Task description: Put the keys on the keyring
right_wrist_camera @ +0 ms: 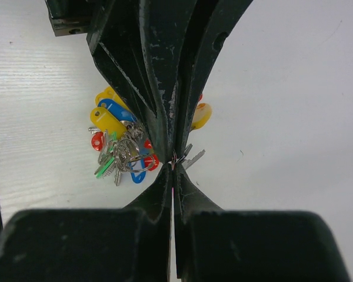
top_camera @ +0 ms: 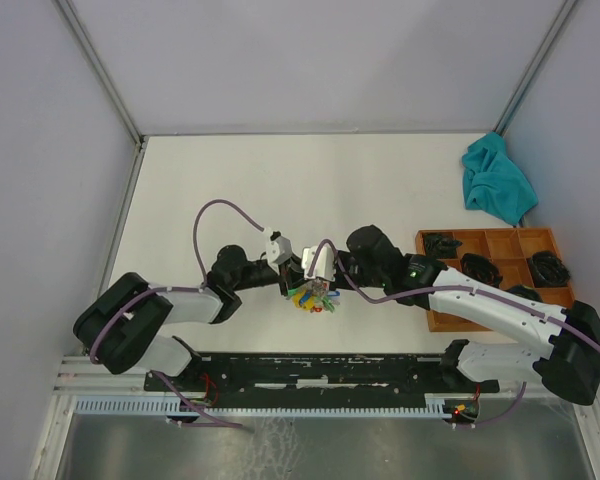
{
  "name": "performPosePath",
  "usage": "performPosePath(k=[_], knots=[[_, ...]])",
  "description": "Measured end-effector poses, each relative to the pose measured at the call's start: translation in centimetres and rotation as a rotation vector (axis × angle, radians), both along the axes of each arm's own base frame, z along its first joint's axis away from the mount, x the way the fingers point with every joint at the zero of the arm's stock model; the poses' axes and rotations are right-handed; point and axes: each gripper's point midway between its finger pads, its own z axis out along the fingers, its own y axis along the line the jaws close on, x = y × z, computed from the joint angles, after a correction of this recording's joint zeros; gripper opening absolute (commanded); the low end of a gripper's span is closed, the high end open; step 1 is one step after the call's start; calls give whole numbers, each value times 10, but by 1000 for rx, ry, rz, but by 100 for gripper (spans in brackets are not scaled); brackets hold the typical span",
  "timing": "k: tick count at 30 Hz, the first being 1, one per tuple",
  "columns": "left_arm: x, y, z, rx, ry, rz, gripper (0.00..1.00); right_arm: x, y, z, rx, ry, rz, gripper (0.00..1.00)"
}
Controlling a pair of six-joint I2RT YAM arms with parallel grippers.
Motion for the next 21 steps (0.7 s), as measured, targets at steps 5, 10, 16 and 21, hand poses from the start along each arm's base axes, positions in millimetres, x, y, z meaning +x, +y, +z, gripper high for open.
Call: performPosePath(k=[5, 10, 16, 21], knots=[[1, -3, -2, 12, 14, -10, 3, 1, -3, -2, -15, -7, -7, 1], [1, -3, -3, 16, 19, -18, 3, 3, -5, -2, -25, -11, -19, 1], [1, -1, 0, 6, 9, -9, 3, 3, -5, -1, -8, -16, -29, 1], [-1, 4, 2, -10, 11, 7, 3, 0, -5, -5, 25, -5, -47, 1]])
